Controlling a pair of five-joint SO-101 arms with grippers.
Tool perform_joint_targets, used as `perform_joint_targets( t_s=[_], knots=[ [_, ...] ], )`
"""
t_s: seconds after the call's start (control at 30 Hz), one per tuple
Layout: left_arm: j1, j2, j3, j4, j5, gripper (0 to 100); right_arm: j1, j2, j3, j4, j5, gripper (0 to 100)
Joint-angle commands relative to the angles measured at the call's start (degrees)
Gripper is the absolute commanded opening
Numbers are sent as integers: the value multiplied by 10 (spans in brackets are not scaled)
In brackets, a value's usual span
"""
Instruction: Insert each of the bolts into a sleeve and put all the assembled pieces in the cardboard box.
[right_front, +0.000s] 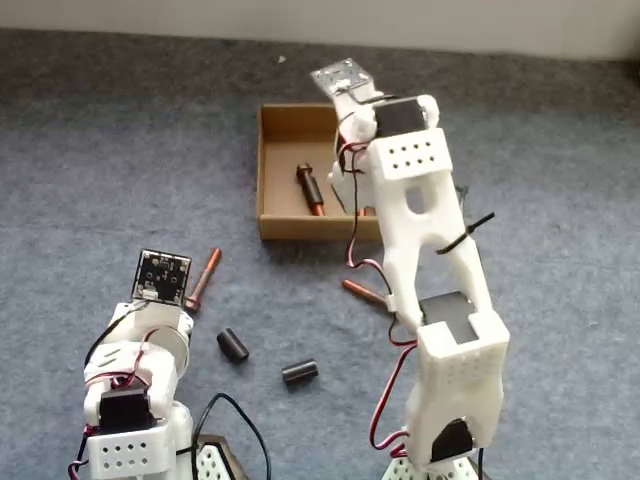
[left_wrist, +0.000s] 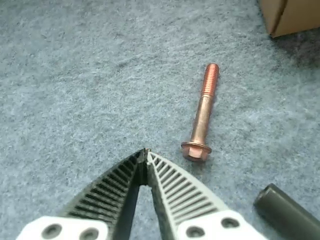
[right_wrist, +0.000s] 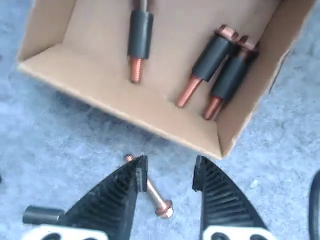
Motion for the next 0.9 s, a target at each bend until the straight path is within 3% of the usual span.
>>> perform_joint_targets(
  t_s=[0.0, 0.47, 0.7, 0.87],
  knots=[
    [-8, -5, -26, -13, -4, 11, -19, -52, -29, 18, 11, 142],
    [-8, -5, -24, -13, -4, 11, -172, -419, 449, -76, 96, 142],
    [-15, -5, -27, -11, -4, 11, -263, -531, 765, -249, 123, 142],
    [-85, -4, -42, -10, -4, 41, -307, -538, 886, -328, 123, 142]
  ],
)
